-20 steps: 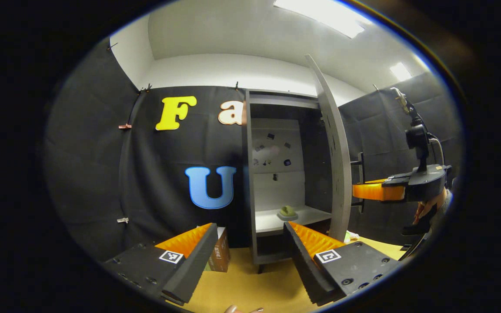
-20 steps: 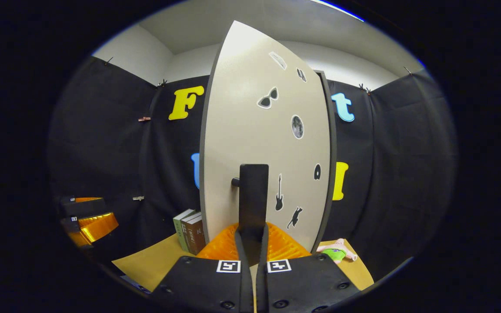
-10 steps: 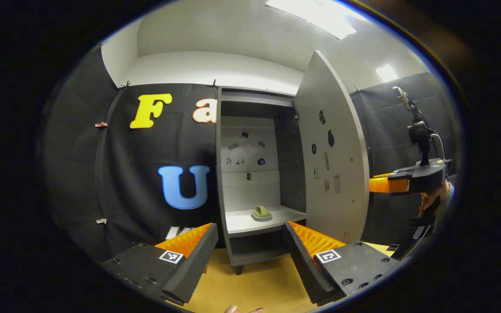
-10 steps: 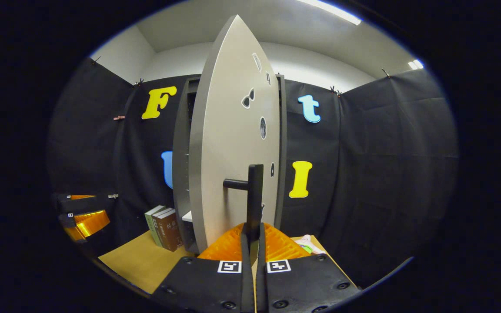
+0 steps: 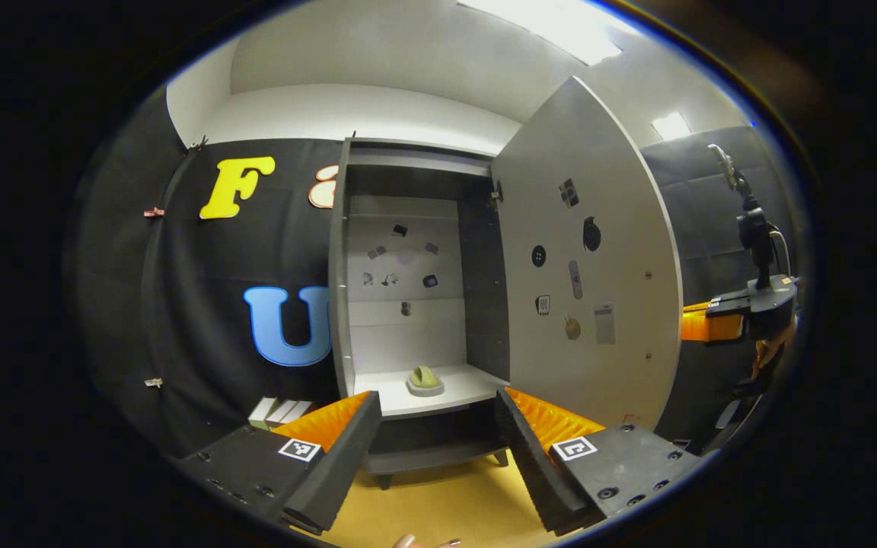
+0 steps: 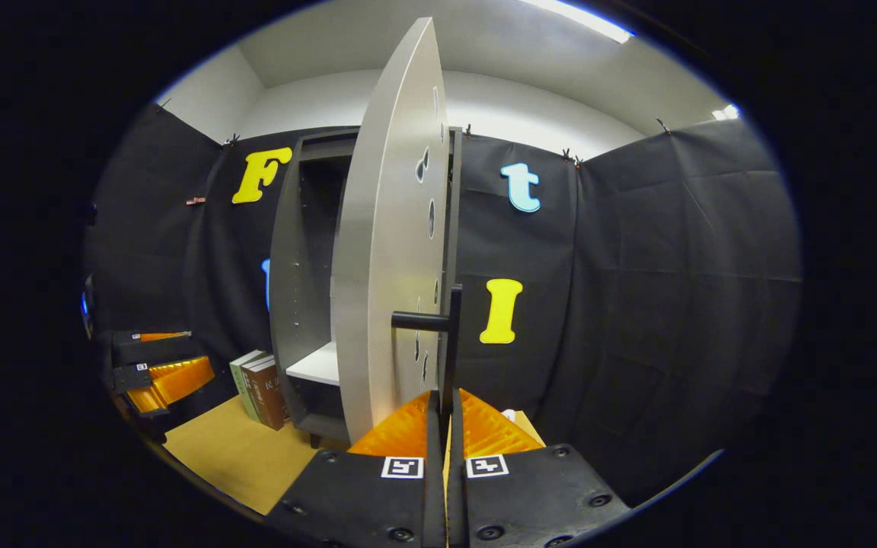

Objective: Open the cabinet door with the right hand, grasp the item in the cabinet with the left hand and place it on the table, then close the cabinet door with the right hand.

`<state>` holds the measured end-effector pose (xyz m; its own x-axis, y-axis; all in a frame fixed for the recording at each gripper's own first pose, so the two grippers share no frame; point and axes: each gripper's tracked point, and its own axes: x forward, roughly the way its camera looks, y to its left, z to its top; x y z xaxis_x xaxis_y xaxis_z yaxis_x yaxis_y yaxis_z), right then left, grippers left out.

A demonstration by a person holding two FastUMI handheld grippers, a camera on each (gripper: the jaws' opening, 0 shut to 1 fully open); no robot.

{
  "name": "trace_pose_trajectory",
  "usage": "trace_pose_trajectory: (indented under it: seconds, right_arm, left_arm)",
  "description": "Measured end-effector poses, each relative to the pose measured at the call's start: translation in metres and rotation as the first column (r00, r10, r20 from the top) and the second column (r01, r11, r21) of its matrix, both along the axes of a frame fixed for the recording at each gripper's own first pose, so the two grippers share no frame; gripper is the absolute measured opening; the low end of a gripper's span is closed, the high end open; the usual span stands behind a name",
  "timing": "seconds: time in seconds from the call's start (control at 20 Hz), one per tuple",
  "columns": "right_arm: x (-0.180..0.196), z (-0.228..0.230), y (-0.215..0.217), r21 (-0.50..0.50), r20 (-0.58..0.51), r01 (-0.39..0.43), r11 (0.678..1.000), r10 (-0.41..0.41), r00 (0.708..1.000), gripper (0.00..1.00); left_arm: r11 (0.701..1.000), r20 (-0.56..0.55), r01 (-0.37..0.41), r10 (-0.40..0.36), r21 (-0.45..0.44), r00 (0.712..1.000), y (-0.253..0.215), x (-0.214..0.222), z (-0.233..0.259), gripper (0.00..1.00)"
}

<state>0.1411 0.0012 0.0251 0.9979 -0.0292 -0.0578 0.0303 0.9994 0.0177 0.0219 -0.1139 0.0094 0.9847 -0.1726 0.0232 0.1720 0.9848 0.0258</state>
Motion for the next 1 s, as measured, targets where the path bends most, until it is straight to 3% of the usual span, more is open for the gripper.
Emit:
trace_pose_trajectory:
  seconds: [0.6, 0.7, 0.9, 0.95, 1.0]
  right_arm:
    - [-0.014, -0.002, -0.001, 0.057, 0.017, -0.035, 0.998, 0.034, 0.999, 0.06]
    - [-0.018, -0.001, -0.012, 0.036, 0.028, 0.0, 0.999, -0.001, 1.0, 0.05]
    - [-0.026, -0.006, -0.058, -0.065, 0.039, 0.183, 0.981, -0.181, 0.983, 0.05]
    - [-0.032, -0.007, -0.063, -0.074, 0.031, 0.204, 0.976, -0.202, 0.979, 0.13]
    - [-0.034, -0.008, -0.069, -0.074, 0.029, 0.231, 0.97, -0.229, 0.973, 0.14]
  left_arm:
    - [0.999, -0.027, 0.05, -0.05, -0.008, 0.998, -0.056, 0.047, -0.004, 0.95]
    - [0.997, -0.032, 0.072, -0.072, -0.007, 0.997, -0.055, 0.06, -0.002, 0.94]
    - [0.988, -0.079, 0.139, -0.144, -0.067, 0.986, -0.052, 0.087, -0.005, 0.95]
    - [0.986, -0.094, 0.147, -0.154, -0.075, 0.984, -0.049, 0.095, -0.005, 0.95]
    - [0.985, -0.108, 0.154, -0.162, -0.077, 0.981, -0.048, 0.104, -0.005, 0.95]
